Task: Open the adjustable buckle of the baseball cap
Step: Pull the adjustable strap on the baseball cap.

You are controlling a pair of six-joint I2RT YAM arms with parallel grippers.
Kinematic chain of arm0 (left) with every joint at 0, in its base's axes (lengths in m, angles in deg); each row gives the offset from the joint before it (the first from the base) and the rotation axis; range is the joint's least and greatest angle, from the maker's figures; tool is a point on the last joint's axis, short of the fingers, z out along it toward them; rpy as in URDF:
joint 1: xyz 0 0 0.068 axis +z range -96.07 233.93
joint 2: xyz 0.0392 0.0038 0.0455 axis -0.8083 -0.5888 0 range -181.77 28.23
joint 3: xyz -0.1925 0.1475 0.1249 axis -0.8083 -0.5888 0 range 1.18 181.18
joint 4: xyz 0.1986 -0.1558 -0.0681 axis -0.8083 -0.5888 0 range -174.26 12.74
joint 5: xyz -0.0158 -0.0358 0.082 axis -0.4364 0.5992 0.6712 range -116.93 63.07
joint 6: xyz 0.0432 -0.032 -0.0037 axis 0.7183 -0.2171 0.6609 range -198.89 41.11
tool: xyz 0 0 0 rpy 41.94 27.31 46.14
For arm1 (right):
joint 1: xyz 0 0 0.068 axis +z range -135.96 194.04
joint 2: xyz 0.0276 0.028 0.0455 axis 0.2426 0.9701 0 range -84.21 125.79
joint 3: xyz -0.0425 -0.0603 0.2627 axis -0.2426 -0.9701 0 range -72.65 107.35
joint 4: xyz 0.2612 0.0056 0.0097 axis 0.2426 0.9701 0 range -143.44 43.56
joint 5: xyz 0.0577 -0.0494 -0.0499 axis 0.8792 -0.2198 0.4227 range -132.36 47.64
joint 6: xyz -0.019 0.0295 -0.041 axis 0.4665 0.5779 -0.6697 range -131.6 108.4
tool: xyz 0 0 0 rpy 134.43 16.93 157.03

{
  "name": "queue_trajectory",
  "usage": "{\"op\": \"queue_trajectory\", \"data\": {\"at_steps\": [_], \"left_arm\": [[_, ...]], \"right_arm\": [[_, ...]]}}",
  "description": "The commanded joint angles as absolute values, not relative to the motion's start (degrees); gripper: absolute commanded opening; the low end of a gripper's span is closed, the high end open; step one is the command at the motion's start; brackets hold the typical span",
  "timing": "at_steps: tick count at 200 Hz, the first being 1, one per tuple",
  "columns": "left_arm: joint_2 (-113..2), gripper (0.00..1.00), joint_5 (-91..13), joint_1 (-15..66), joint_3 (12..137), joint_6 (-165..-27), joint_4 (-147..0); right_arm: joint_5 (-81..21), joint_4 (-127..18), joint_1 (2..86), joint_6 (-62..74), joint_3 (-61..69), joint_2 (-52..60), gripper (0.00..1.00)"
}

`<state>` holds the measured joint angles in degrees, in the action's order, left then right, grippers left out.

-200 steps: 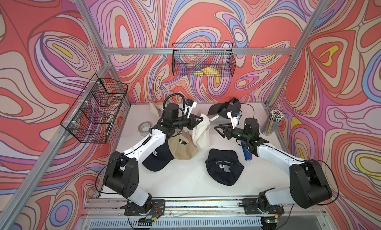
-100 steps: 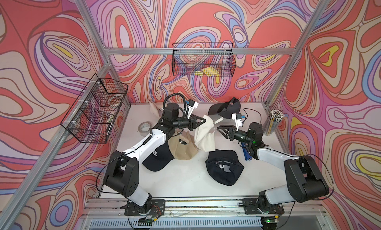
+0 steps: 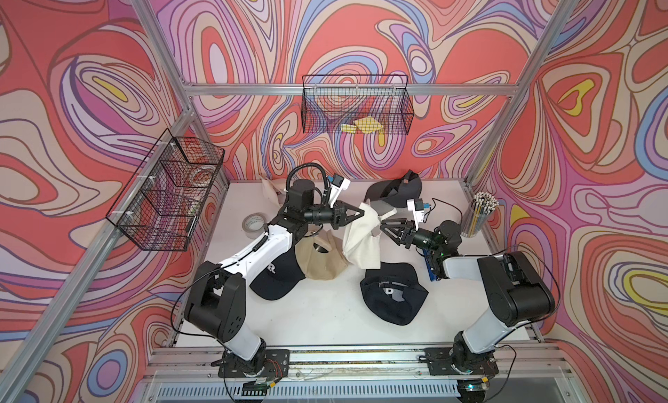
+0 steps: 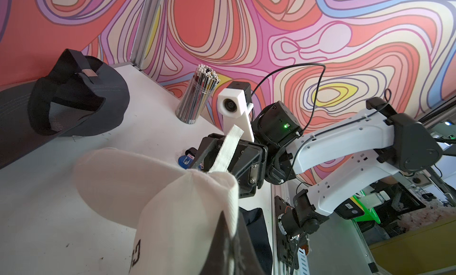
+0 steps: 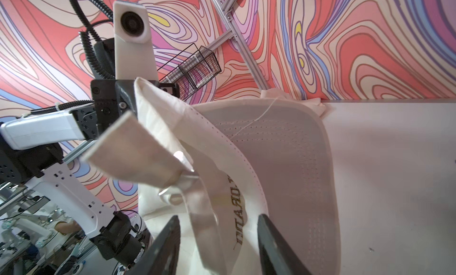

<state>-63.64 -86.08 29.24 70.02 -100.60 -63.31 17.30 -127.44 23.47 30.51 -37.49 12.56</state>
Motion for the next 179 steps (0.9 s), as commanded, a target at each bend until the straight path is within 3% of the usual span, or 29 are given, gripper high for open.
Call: {"op": "queue_trajectory", "data": {"at_steps": [1, 71, 150, 179], "left_arm": [[-64.7, 0.0, -88.6, 29.5, 72.5, -101.0, -60.6], [-65.9, 0.0, -89.3, 29.5, 73.3, -101.5, -59.8], [-65.2, 0.0, -93.3, 29.3, 71.9, -107.5, -52.1], [-65.4, 0.0, -93.6, 28.9, 71.9, -107.9, -52.1]], "right_arm": [[19.9, -138.6, 23.2, 36.0, -38.3, 14.5, 0.5], [20.3, -138.7, 23.3, 37.3, -37.9, 14.4, 0.42], [18.9, -137.8, 23.3, 36.3, -38.3, 14.3, 0.42], [19.7, -138.6, 23.3, 36.8, -38.5, 13.9, 0.35]]}}
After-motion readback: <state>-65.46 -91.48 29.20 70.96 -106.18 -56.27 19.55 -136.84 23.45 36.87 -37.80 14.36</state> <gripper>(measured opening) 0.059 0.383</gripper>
